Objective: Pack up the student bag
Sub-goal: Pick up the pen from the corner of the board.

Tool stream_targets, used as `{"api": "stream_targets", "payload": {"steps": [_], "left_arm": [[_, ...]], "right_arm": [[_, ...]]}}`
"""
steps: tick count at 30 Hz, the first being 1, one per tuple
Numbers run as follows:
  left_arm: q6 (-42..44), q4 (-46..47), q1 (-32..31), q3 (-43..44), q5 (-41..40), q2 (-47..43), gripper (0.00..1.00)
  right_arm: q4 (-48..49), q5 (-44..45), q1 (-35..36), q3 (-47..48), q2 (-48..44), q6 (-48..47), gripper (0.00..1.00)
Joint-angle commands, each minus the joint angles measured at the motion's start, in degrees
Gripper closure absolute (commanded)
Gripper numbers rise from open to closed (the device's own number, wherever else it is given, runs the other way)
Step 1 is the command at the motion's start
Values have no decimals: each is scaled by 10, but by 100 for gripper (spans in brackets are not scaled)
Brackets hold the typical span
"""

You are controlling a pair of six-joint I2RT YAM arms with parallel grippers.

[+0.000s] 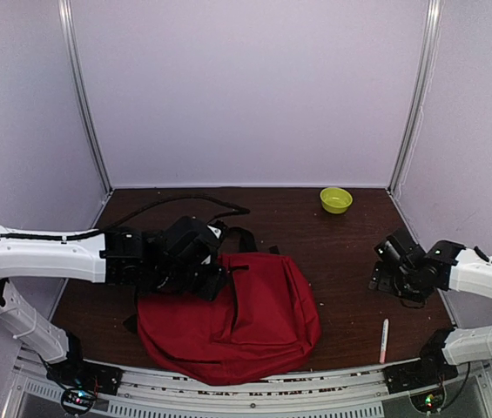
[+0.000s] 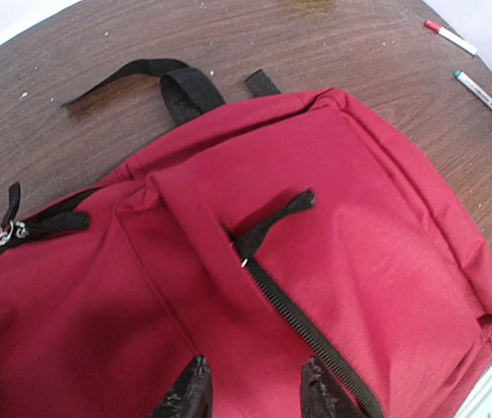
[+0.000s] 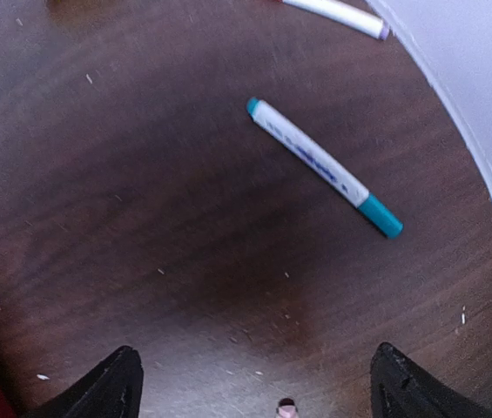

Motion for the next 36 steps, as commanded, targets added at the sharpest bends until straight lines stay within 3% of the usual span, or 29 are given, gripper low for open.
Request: {"api": "stream_targets", "payload": {"steps": [1,6,14,20,23,26,31,36], "left_arm": [[-4,27,-1,-38,-8,-38,64],[-21,41,-1,-79,-10,-63,64],[-33,51,0,-100,-9,-81,64],[-32,47,-1,-102,-13,-88,64],[-34,47,-1,-107,-17,-92,64],[-34,49,0,-113,-21,-96,64],[-35,48,-1,-117,-21,-101,64],[-37,48,-1,-128,-23,-109,64]], "right_arm": [[-29,-124,-32,-38,37,-24,12],[-25,-201,-50,-59,61,-59,19],[-21,-245,-65,-63,69,-79,42],[-23,-290,-70,-67,85,-90,45],[-25,-299,-71,-68,89,-98,53],[-17,-311,-71,-64,96,-106,68],[-2,-317,-70,-62,103,-118,74],[0,-310,-71,-58,97,-129,88]]}}
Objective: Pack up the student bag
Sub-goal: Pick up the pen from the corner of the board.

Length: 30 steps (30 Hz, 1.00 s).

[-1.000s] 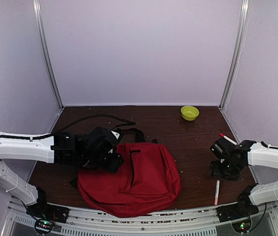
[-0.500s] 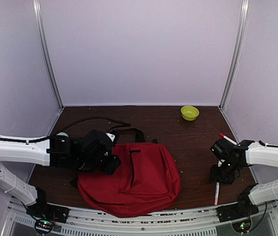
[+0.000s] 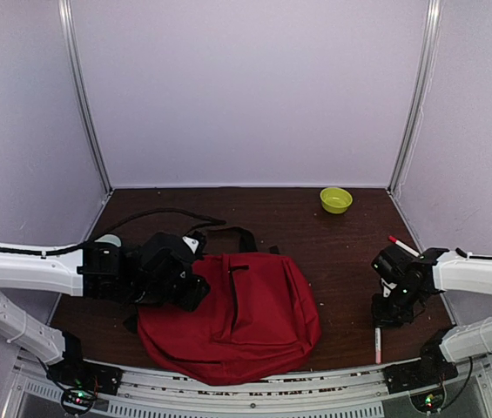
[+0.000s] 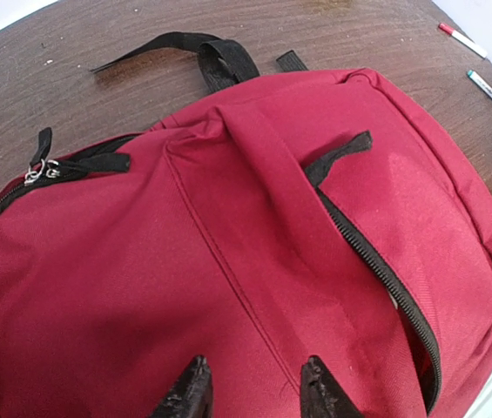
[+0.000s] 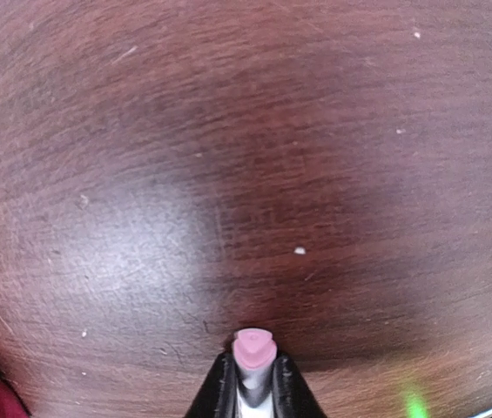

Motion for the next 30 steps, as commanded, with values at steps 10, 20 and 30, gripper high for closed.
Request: {"api": "stream_targets", "payload": {"steps": [10,20,30], "left_arm": [[-6,15,-1,-10,-8,-18,64],[-8,8,-1,-20,-2,-30,58],[7,-3,-1,6,2,-17,56]], "right_arm": [[37,-15,-2,39,-1,-15,96],[108,-42,-2,82,-48,23,100],[233,-89,-2,77,-102,52,100]]}}
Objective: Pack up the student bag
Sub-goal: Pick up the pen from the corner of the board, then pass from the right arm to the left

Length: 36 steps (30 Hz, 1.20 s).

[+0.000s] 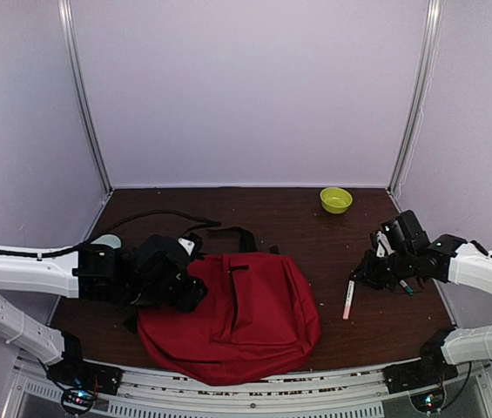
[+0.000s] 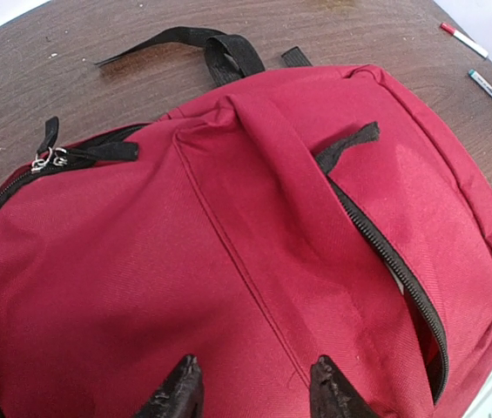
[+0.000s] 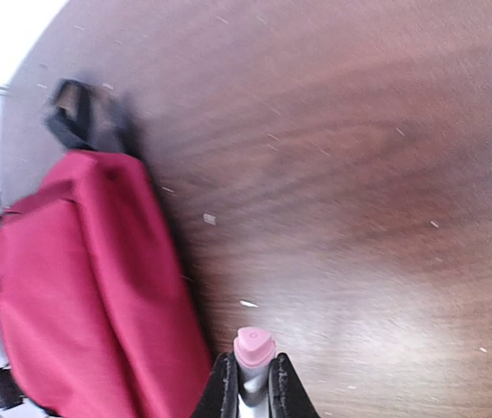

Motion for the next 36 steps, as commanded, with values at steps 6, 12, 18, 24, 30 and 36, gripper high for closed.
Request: {"api": "stream_targets", "payload": {"steps": [6,12,18,24,30,36], "left_arm": [[17,6,0,26,1,-2,54],[53,73,0,26,54,-15,48],[83,163,-1,18,123,-47,36],[104,232,-1,12,202,-45,28],[85,382,0,-9,334,-19,31],[61,454,-1,5,379,28,35]], "right_arm": [[156,-28,-2,-29,-87,38,100],[224,-24,-1,-48,-103,96,100],[290,-16,20,-57,-108,125,100],[344,4,64,-47,-103,128,100],[440,39,123,-44,-111,133,100],[529,56,195,-23,-84,129,100]]}}
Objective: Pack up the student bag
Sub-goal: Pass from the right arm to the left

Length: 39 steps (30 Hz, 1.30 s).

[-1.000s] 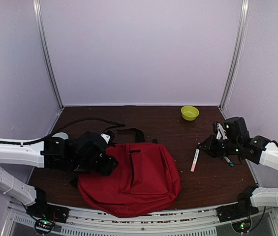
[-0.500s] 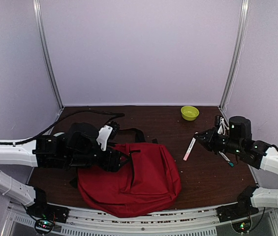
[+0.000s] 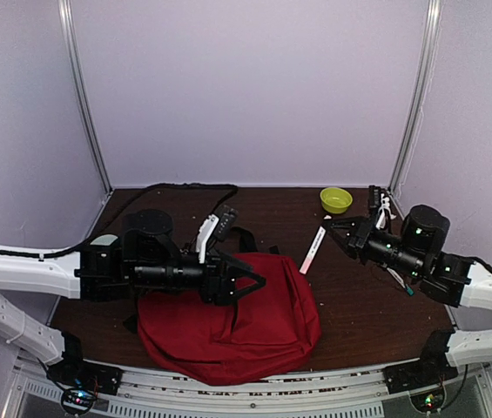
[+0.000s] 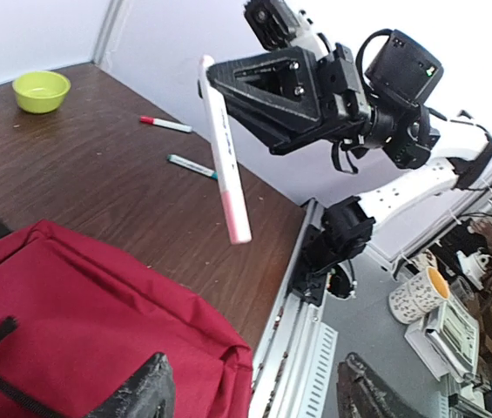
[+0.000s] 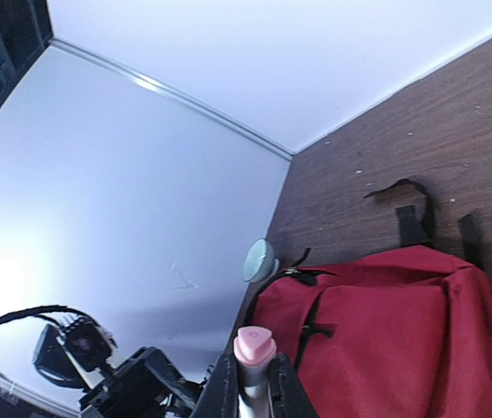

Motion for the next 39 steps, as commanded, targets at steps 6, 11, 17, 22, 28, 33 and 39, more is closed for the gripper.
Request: {"api": "stream_targets", "payload": {"steps": [6,11,17,22,28,33,39], "left_arm": [[-35,130,-1,6,78,47,40],[-38,135,-2,9,85,56,42],[-44,149,-1,12,96,65,51],[-45,151,-2,10,90,65,59],[-43,145,-2,14,89,66,81],[-43,141,-2,17,87,68,87],[-43,137,-2,17,82,65,100]], "right_arm": [[153,31,83,26,32,-4,100],[161,38,110,28,46,0,100],[187,46,143,32,75,8,100],[196,50,153,34,88,7,100],[202,58,162,35,89,-4,100],[207,69,164,34,80,-18,100],[215,56,165,37,80,-33,100]]}}
